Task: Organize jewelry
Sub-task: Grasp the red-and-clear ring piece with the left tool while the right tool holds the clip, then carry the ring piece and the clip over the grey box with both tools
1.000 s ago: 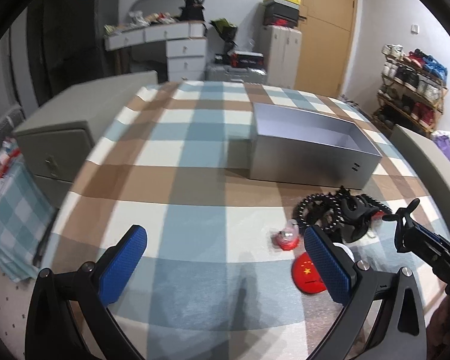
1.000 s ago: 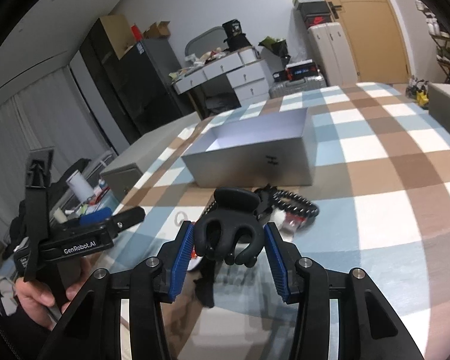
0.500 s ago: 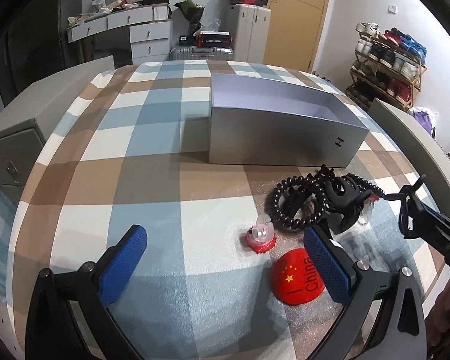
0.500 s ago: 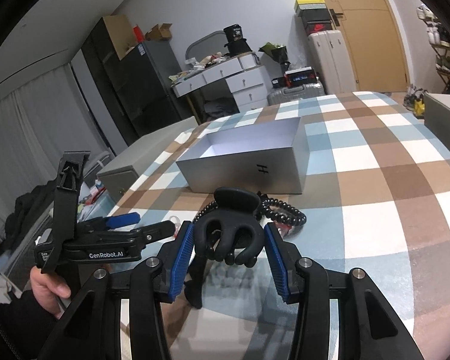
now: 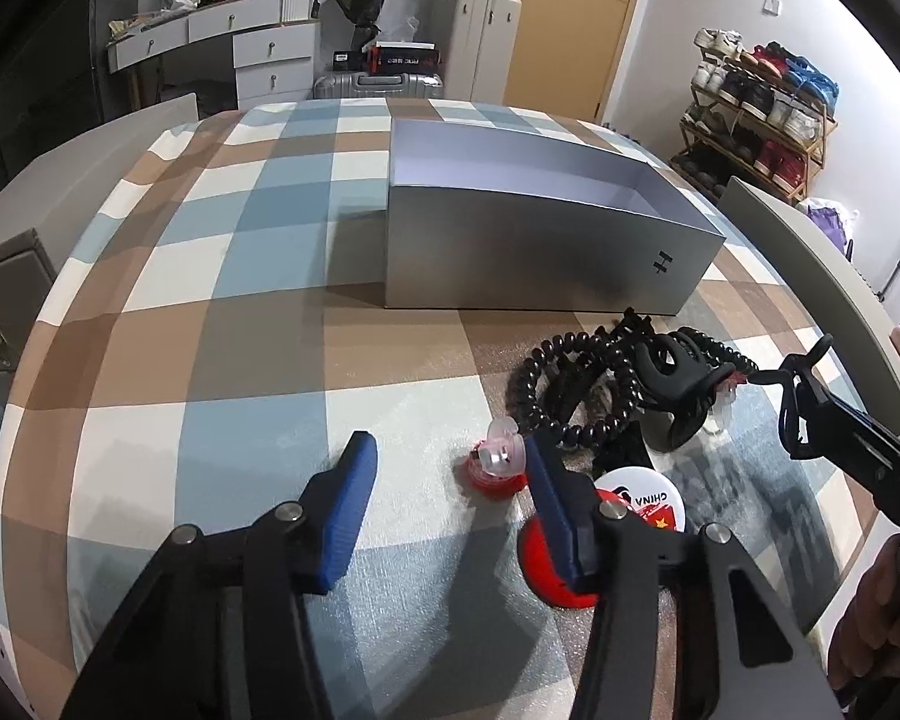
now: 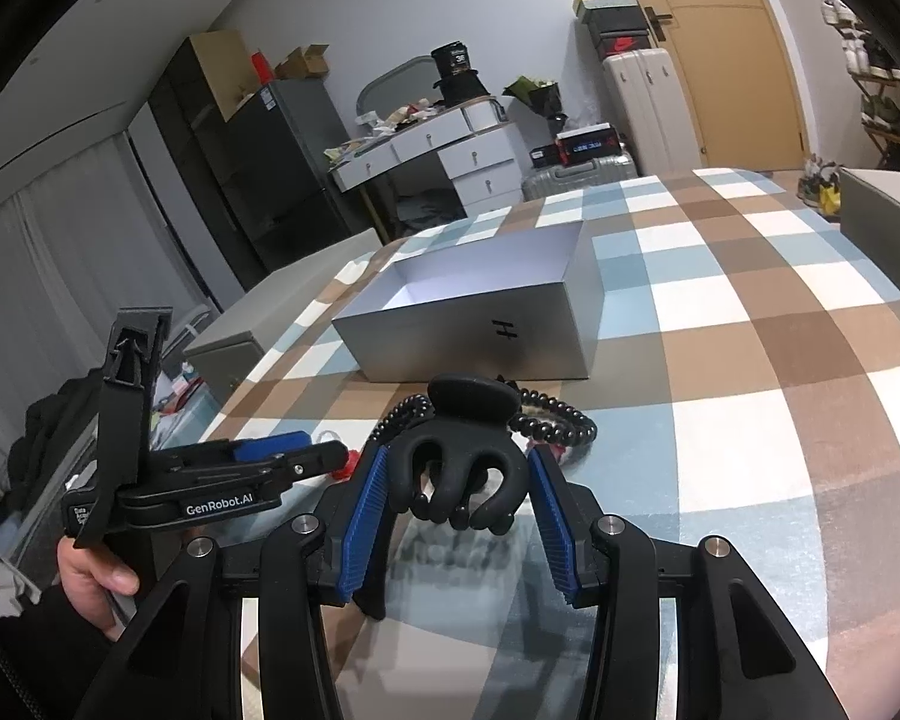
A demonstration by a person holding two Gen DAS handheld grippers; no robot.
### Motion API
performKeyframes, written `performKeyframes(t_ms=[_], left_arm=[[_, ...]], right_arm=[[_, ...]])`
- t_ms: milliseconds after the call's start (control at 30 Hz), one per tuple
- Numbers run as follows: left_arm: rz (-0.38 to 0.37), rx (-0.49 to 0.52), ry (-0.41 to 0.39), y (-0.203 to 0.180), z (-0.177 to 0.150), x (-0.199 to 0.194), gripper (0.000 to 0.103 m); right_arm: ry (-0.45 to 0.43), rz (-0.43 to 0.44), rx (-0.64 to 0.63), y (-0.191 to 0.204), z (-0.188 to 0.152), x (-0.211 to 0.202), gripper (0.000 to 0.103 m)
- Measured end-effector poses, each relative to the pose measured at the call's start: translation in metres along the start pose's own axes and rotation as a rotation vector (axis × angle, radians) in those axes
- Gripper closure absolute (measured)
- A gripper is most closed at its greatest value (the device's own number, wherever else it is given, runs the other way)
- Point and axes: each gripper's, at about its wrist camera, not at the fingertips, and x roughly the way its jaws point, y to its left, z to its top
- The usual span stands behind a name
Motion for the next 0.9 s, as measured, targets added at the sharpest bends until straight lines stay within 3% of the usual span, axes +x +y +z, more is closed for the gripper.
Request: performKeyframes(t_ms=[200, 300, 900], left_arm=[[-0.027, 0.033, 0.003, -0.005, -0.001, -0.001, 0.083], [-0.037, 0.042, 0.013, -0.006, -0.001, 0.000, 0.089], [0.015, 0.051, -0.078, -0.002, 0.007, -0.021, 0.090]], right_arm=[[-0.003, -0.001, 0.001, 0.000, 0.000, -0.001, 0.057], [-0.002, -0.005, 0.000, 0.001, 0.000, -0.002, 0.057], [-0.039, 0.016, -0.049, 0.018, 0.011, -0.010, 0.057]])
